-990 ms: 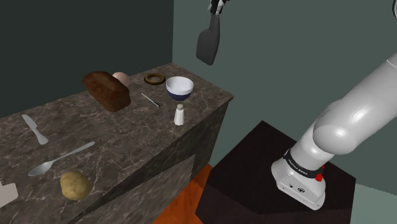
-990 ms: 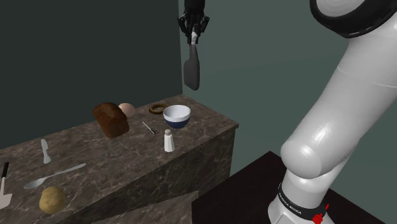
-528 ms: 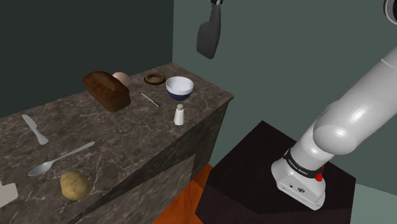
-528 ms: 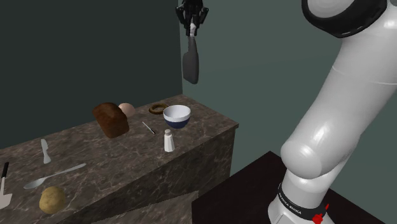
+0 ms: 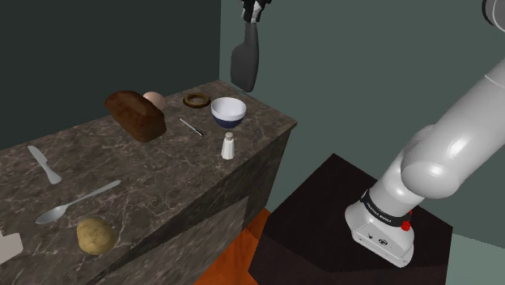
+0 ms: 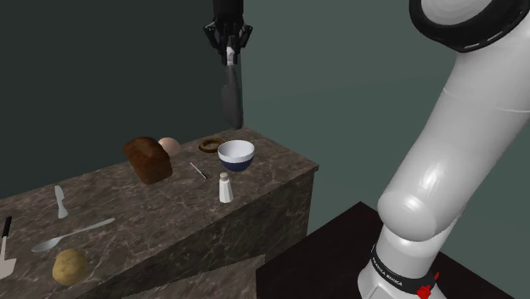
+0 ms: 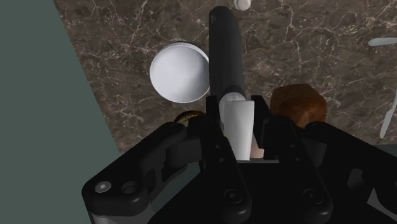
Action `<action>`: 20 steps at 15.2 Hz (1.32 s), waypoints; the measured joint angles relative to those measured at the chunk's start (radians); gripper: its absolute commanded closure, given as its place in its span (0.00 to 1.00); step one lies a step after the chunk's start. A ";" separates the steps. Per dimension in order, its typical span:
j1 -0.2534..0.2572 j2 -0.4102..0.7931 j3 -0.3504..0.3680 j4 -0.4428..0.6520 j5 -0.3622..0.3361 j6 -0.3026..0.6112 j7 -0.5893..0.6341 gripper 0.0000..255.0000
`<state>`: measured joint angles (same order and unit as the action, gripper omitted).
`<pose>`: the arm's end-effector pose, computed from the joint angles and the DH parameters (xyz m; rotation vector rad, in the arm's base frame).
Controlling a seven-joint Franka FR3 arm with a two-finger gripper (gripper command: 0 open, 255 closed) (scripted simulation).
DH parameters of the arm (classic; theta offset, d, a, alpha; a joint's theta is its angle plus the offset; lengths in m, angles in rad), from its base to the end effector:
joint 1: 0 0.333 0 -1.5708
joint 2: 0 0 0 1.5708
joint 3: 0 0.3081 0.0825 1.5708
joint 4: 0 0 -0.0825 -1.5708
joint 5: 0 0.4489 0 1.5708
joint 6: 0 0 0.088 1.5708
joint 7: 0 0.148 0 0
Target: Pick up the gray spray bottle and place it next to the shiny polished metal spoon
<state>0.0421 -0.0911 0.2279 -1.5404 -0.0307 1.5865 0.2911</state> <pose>0.5758 0.1608 0.6477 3.1214 -0.0347 0.2248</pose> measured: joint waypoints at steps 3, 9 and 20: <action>0.028 0.020 0.036 -0.020 -0.010 0.037 0.066 1.00; 0.095 0.098 0.112 -0.010 -0.050 0.091 0.212 1.00; 0.248 0.335 0.207 0.124 -0.177 0.149 0.464 1.00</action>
<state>0.2906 0.2434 0.4346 -1.4160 -0.2080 1.7357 0.7546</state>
